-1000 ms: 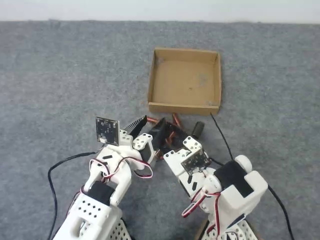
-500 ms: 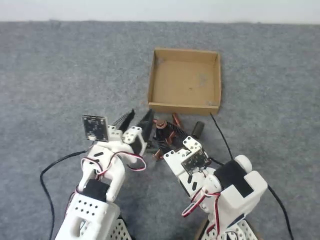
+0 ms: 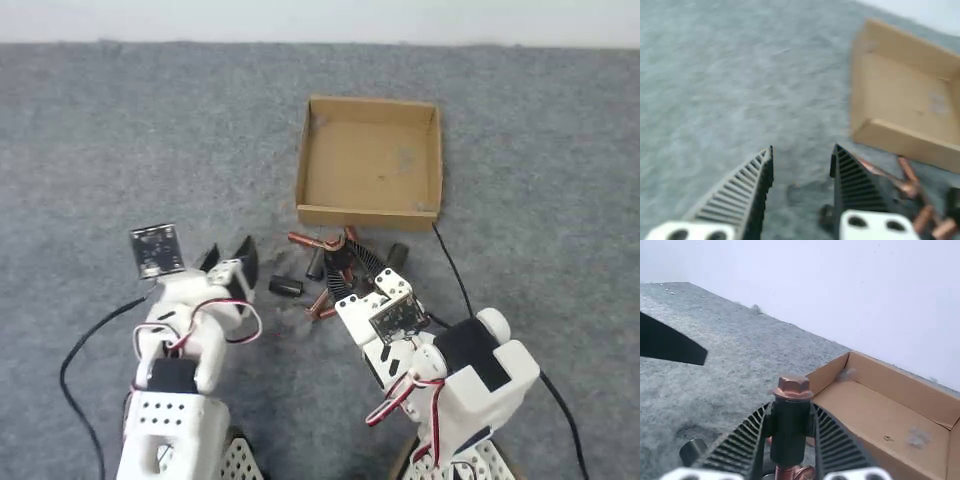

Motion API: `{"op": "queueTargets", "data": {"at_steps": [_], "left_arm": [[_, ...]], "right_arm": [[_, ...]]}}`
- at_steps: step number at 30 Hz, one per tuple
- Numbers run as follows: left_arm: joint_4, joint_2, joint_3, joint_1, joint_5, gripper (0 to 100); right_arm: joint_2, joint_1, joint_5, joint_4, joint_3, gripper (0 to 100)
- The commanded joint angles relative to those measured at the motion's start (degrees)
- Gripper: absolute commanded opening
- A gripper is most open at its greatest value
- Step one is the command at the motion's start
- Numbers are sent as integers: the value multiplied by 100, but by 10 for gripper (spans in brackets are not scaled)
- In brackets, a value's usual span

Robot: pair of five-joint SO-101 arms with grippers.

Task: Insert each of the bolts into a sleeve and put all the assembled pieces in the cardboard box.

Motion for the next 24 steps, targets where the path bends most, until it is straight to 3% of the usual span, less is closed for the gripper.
{"op": "queueTargets", "data": {"at_steps": [1, 6, 11, 15, 24], "left_arm": [[105, -26, 22, -607, 35, 173], [114, -26, 22, -1090, 35, 169], [97, -26, 22, -1108, 26, 13], [97, -26, 22, -1116, 26, 14], [97, -26, 22, -1108, 26, 11]], "right_arm": [[-330, 215, 88, -488, -9, 6], [-338, 690, 88, -664, -79, 6], [-338, 1358, 62, -769, -703, 6], [-330, 1859, 88, -716, -1538, 6], [-321, 2457, 79, 884, -3218, 6]]}}
